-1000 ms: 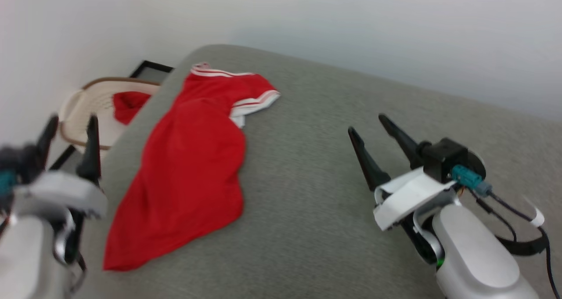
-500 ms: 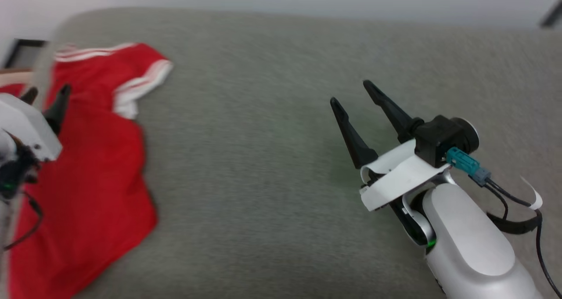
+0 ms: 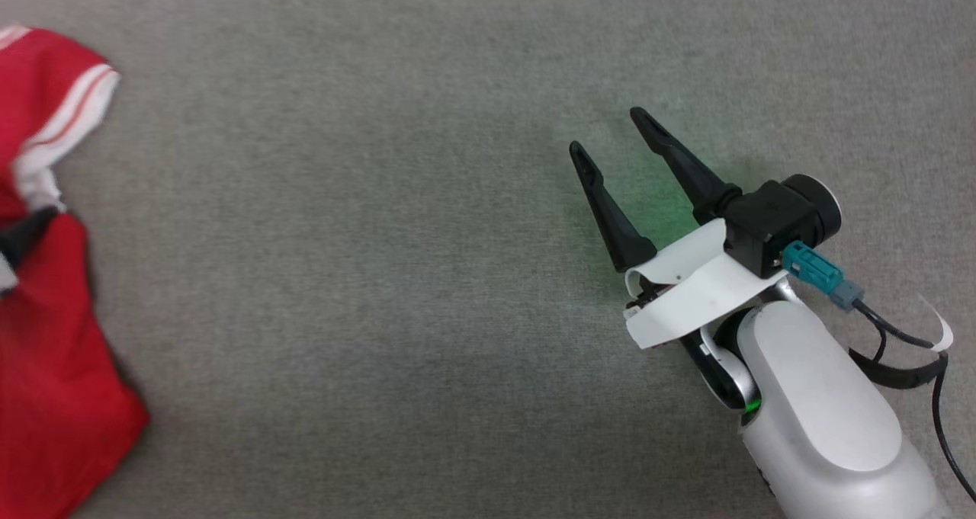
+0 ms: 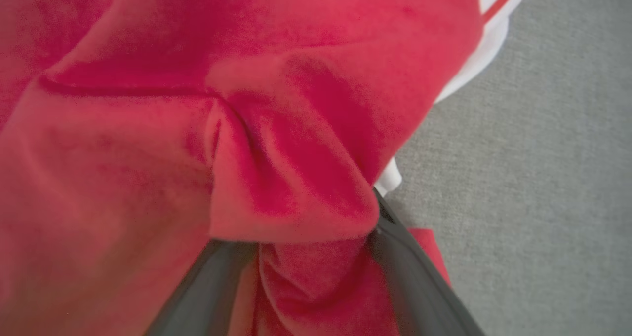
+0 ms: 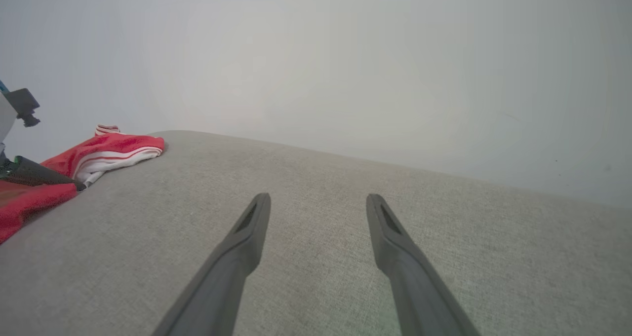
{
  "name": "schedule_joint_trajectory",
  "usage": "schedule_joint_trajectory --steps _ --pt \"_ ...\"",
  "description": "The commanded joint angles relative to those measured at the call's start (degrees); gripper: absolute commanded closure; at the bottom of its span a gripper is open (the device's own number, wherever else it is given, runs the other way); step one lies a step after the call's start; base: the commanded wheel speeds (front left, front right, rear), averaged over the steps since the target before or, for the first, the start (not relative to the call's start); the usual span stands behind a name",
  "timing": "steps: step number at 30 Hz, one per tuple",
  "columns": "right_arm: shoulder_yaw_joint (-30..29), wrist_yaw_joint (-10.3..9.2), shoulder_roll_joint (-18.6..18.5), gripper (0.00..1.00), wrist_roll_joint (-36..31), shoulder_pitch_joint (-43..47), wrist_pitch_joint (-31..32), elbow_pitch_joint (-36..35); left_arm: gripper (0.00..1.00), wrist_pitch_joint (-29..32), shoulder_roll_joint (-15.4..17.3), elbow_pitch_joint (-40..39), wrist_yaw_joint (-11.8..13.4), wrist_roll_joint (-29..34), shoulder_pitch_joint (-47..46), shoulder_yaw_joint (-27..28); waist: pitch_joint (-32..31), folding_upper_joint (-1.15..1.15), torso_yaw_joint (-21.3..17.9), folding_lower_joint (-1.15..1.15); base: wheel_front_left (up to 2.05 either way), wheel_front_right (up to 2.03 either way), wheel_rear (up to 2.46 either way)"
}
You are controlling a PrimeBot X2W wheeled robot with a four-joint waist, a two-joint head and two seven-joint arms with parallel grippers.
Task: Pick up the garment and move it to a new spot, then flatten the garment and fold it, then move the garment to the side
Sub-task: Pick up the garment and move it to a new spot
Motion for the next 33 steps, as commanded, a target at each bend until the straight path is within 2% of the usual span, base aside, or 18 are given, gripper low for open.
schedule_joint_trajectory --steps 1,9,11,12,17,21,24,28,30,33 --pt "-0.2 0.03 0.0 0.00 -0.4 -0.4 0.2 -0.5 0.00 0.8 -1.9 1.2 0.1 -0.4 0.7 -1.4 2.8 0.00 -2.3 0.00 0.00 0.00 0.00" --pt "0.0 0.03 -0.2 0.00 -1.4 -0.3 2.2 -3.1 0.00 2.8 -5.0 4.5 0.1 -4.6 2.6 -5.2 3.0 0.00 -1.7 0.00 0.00 0.00 0.00" --pt "0.1 0.03 -0.3 0.00 -1.6 -0.2 2.6 -3.7 0.59 2.3 -5.1 4.0 0.1 -5.3 2.8 -6.1 2.8 0.00 -1.4 0.00 0.00 0.00 0.00" --pt "0.2 0.03 -0.3 0.00 -1.7 -0.1 2.9 -4.0 1.00 1.9 -5.0 3.6 0.1 -5.7 2.8 -6.4 2.7 0.00 -1.2 0.00 0.00 0.00 0.00" --pt "-0.1 0.03 -0.5 0.00 -1.5 0.6 3.1 -4.7 1.00 -5.0 -3.4 4.1 -0.1 -5.5 1.3 -6.8 1.1 0.00 -0.3 0.00 0.00 0.00 0.00" --pt "-0.7 0.03 -0.5 0.00 -0.5 1.9 2.5 -3.5 1.00 -12.4 -2.3 5.2 0.1 -5.6 -1.3 -6.2 -1.7 0.00 0.5 0.00 0.00 0.00 0.00" --pt "-1.5 0.03 -0.5 0.00 0.4 2.9 1.9 -2.4 1.00 -15.6 -1.7 4.2 0.1 -6.0 -2.6 -6.6 -4.4 0.00 1.0 0.00 0.00 0.00 0.00" --pt "-3.8 0.03 -0.5 0.00 1.5 5.1 0.9 -1.4 1.00 -15.9 -1.8 -0.1 0.1 -8.5 -4.4 -6.9 -7.3 0.00 1.8 0.00 0.00 0.00 0.00" --pt "-5.3 0.03 -0.3 0.00 2.1 6.3 0.5 -1.3 1.00 -15.1 -2.7 -4.0 0.1 -11.4 -4.9 -6.4 -8.3 0.00 1.9 0.00 0.00 0.00 0.00" --pt "-7.9 0.03 0.1 0.00 2.5 8.3 0.0 -1.6 1.00 -13.6 -2.3 -11.2 0.1 -13.8 -5.9 -7.1 -9.3 0.00 1.6 0.00 0.00 0.00 0.00"
